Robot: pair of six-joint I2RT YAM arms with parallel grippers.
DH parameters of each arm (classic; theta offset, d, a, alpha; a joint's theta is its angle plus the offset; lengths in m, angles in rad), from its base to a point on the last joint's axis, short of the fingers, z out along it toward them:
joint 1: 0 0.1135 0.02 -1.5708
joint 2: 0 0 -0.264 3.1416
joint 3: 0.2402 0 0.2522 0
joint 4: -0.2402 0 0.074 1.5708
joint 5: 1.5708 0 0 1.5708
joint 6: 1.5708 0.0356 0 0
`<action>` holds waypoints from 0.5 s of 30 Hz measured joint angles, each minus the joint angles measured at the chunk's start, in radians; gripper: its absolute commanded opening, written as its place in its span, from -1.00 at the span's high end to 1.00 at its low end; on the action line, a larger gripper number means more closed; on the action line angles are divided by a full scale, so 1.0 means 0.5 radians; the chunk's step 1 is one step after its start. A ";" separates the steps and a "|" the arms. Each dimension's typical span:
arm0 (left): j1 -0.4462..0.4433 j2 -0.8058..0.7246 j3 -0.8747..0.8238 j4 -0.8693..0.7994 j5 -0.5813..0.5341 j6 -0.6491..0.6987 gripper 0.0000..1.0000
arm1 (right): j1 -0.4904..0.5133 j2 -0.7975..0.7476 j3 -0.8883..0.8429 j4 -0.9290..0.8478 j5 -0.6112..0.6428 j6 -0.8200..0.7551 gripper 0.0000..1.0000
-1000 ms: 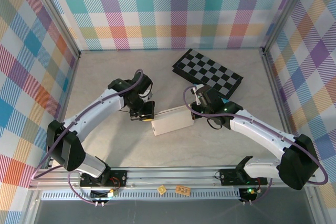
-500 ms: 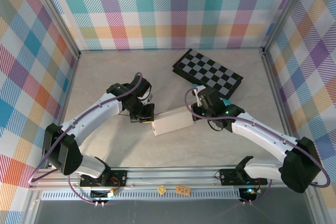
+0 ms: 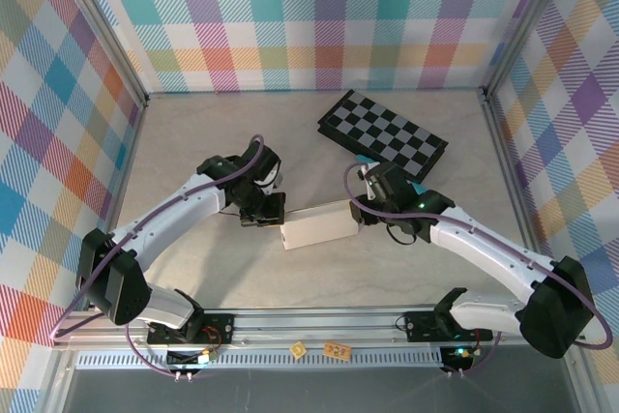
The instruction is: Fold the paper box
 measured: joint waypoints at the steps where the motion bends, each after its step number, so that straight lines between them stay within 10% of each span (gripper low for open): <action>1: -0.002 0.000 0.001 0.000 -0.006 0.002 1.00 | 0.002 0.000 0.021 -0.042 -0.017 0.040 0.05; 15: -0.027 0.000 0.007 -0.002 -0.051 0.008 1.00 | -0.118 -0.131 0.243 -0.272 -0.224 1.310 -0.49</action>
